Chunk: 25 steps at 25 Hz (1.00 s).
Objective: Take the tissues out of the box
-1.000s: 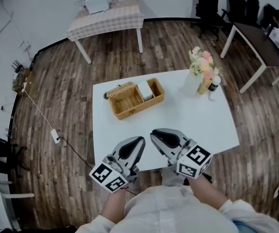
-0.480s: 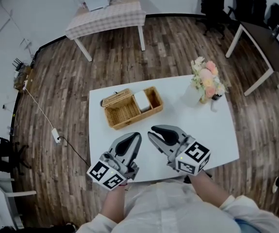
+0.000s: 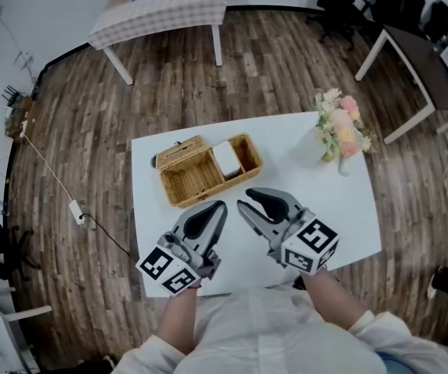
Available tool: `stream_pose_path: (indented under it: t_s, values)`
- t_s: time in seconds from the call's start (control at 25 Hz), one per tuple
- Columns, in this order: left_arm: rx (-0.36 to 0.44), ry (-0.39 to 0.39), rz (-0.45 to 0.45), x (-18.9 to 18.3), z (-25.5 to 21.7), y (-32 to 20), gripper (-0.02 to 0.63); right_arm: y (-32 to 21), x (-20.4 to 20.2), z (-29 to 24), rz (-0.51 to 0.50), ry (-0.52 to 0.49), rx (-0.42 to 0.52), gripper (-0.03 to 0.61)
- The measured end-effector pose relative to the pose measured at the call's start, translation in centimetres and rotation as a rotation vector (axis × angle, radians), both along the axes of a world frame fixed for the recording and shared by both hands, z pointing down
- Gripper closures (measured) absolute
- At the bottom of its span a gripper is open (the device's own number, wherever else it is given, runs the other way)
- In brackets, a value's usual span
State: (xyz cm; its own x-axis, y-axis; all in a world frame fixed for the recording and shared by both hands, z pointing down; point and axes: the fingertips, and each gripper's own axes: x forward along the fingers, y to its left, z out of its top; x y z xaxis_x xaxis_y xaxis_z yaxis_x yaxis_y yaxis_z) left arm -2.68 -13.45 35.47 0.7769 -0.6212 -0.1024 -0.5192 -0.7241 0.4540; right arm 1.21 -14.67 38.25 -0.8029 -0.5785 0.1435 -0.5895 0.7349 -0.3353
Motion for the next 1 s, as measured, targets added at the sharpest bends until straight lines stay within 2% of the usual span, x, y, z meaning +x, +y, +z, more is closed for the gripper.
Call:
stream_pose_path:
  t_s: [0.32,1.0]
  values:
    - [-0.009,0.001,-0.008,-0.8,0.5,-1.5,0.614,-1.7,-0.5,1.2,0.034,0.048,-0.018,0.408]
    - [-0.059,0.004,-0.06,-3.0,2.9,-3.6,0.614,-7.2,-1.6,7.6,0.135,0.209,-0.07,0.307]
